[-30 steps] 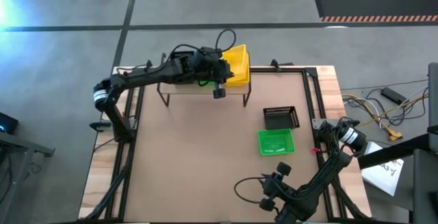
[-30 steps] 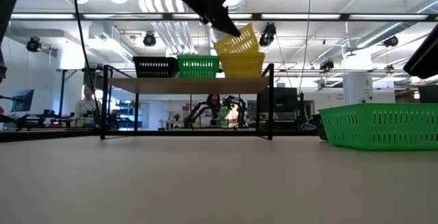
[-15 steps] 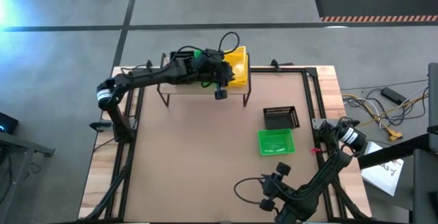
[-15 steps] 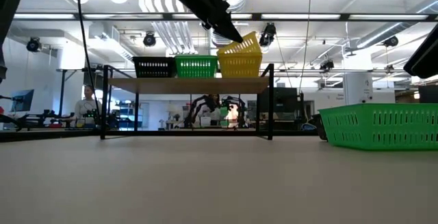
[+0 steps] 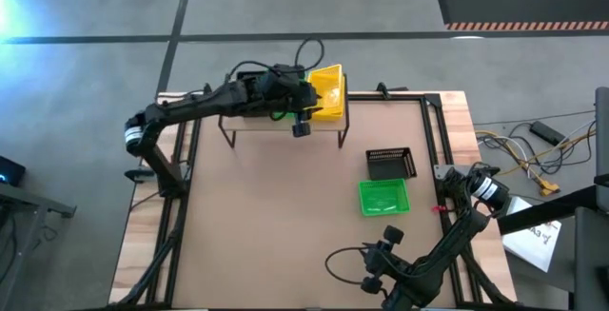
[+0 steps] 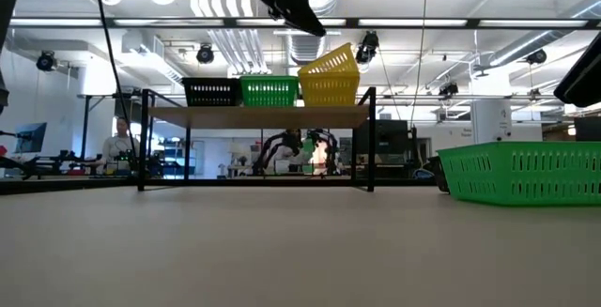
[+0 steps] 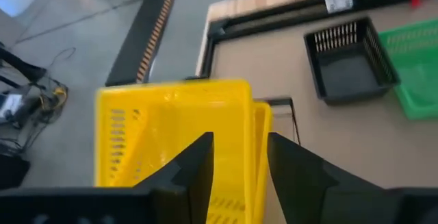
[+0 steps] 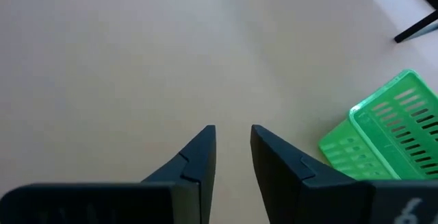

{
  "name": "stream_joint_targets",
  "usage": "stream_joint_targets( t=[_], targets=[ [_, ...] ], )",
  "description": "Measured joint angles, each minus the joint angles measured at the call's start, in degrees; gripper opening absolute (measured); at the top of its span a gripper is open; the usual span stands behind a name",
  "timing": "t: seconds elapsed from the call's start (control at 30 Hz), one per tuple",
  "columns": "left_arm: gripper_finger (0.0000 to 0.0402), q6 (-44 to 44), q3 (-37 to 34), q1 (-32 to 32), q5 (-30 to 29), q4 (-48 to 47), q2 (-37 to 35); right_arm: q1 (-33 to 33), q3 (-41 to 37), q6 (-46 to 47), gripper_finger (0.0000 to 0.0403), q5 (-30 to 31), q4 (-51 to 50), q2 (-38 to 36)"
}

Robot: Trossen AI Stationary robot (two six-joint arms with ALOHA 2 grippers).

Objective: Stack baskets on shelf by color
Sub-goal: Stack the yellow bin on top of the yellow bin on the shelf

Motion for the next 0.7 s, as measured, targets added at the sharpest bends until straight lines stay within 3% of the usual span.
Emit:
stream_joint_targets(
  t=[0.23, 0.7],
  targets=[
    [0.0097, 0.0, -6.6, 0.2, -2.6, 13.7, 2.7, 0.0, 0.0, 0.1, 0.0078, 1.1, 0.3, 0.0],
    [0.0029, 0.3, -5.0, 0.1, -6.2, 7.4, 3.0, 0.3, 0.0, 0.2, 0.0084, 0.9, 0.4, 0.0]
  ],
)
